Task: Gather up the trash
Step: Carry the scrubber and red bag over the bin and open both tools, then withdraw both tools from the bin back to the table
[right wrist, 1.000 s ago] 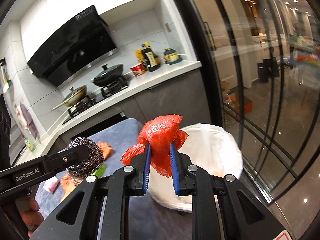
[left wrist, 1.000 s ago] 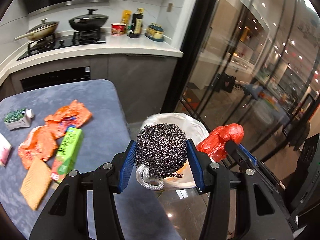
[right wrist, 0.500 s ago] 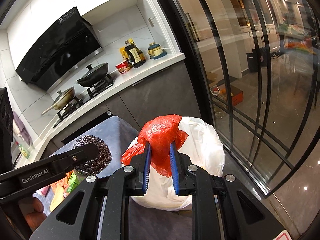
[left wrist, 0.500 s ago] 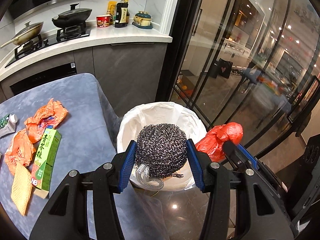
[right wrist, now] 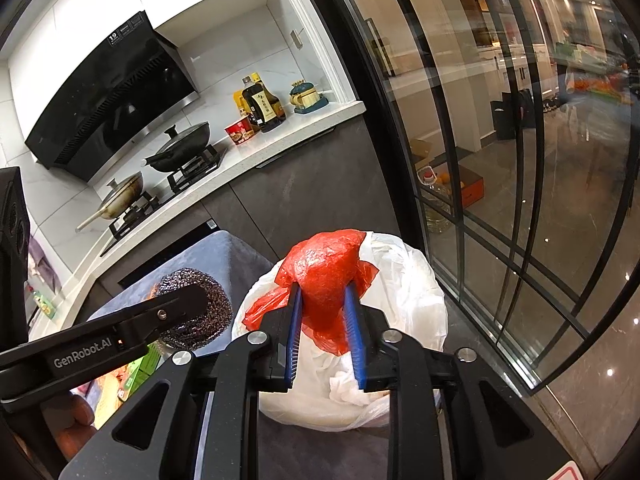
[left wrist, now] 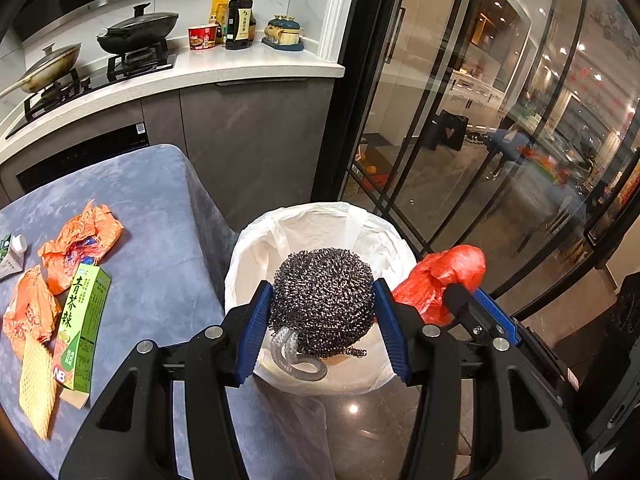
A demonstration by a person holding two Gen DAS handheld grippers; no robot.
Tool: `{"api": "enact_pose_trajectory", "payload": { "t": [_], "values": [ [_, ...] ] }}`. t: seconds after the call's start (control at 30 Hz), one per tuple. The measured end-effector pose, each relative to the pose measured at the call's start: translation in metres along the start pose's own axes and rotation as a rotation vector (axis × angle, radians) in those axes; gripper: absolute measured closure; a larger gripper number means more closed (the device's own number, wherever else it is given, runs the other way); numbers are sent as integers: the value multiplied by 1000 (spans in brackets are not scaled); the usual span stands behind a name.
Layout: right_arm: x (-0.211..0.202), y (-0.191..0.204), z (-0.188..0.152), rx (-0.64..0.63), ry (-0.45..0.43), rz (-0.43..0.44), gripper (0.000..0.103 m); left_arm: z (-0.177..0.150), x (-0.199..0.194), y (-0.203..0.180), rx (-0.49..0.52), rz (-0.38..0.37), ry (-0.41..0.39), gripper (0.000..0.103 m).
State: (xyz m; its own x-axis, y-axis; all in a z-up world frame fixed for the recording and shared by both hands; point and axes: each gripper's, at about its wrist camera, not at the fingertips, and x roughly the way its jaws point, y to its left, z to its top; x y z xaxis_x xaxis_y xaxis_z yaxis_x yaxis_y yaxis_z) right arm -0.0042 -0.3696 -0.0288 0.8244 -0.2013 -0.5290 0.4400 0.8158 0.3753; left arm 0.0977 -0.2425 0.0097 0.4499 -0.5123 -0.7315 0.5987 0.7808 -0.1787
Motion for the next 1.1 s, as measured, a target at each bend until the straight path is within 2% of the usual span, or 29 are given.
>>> {"api": "enact_pose_trajectory", "payload": {
  "t": [0.43,0.87,1.1],
  "values": [
    [8,1,6,-6,-13,0,80,16,6,2,3,14,-24,51],
    [6,6,5,-12,-14,0,80,14,1,15,-27,20,-25,51],
    [3,22,3,-36,-7,19,80,7,-12,38,-66,38,-37,51]
  ]
}}
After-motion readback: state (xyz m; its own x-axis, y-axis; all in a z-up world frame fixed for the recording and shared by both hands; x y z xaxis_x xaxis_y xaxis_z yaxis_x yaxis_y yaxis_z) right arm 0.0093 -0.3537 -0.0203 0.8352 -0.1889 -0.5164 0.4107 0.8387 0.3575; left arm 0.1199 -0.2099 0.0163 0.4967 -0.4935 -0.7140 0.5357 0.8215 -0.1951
